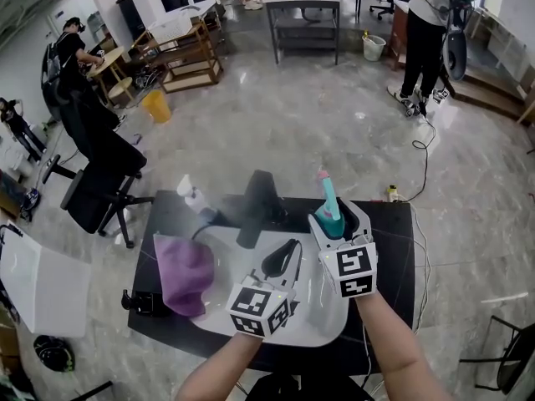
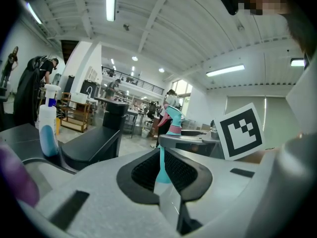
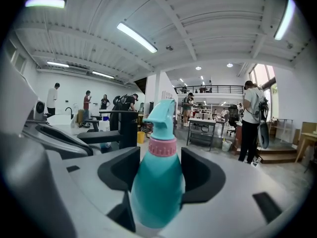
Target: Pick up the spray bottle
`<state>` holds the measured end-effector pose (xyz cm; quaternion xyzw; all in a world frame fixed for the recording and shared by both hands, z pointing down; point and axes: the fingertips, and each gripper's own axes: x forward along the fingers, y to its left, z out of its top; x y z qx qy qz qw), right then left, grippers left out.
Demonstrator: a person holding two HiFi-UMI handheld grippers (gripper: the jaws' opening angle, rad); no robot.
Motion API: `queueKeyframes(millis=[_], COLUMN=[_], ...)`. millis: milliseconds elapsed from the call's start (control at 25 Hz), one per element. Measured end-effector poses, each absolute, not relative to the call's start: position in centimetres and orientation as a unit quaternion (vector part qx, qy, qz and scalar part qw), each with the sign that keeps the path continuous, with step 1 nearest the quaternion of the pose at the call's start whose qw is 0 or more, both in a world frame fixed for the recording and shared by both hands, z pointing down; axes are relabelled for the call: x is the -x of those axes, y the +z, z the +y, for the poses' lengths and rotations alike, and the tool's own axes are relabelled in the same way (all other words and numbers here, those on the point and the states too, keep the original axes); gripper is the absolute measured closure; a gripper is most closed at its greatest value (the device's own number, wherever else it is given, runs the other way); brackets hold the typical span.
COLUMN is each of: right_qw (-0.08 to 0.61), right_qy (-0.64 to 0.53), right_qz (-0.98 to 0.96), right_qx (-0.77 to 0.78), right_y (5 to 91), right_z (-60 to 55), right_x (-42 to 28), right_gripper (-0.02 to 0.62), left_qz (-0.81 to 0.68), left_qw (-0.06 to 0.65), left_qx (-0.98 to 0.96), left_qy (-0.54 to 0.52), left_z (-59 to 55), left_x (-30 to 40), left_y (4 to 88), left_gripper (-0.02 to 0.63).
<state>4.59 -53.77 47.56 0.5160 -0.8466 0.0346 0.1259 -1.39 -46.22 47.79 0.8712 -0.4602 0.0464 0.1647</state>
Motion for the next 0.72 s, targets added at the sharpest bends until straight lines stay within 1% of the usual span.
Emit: queueKeyframes(millis=[720], right_qw=[0.114], right_qy=[0.03], right_qz=[-0.833], right_qx=[-0.54], right_y=[44.1], right_z=[-44.5], right_x=[-5.3], right_gripper=[0.348], left_qz=[-0.426], left_qw=[0.155], left_qx=[-0.891], left_qy=[0.027], left_z=[-39.1], left_x=[2.0], left_y=[44.9], left_gripper=[0.598])
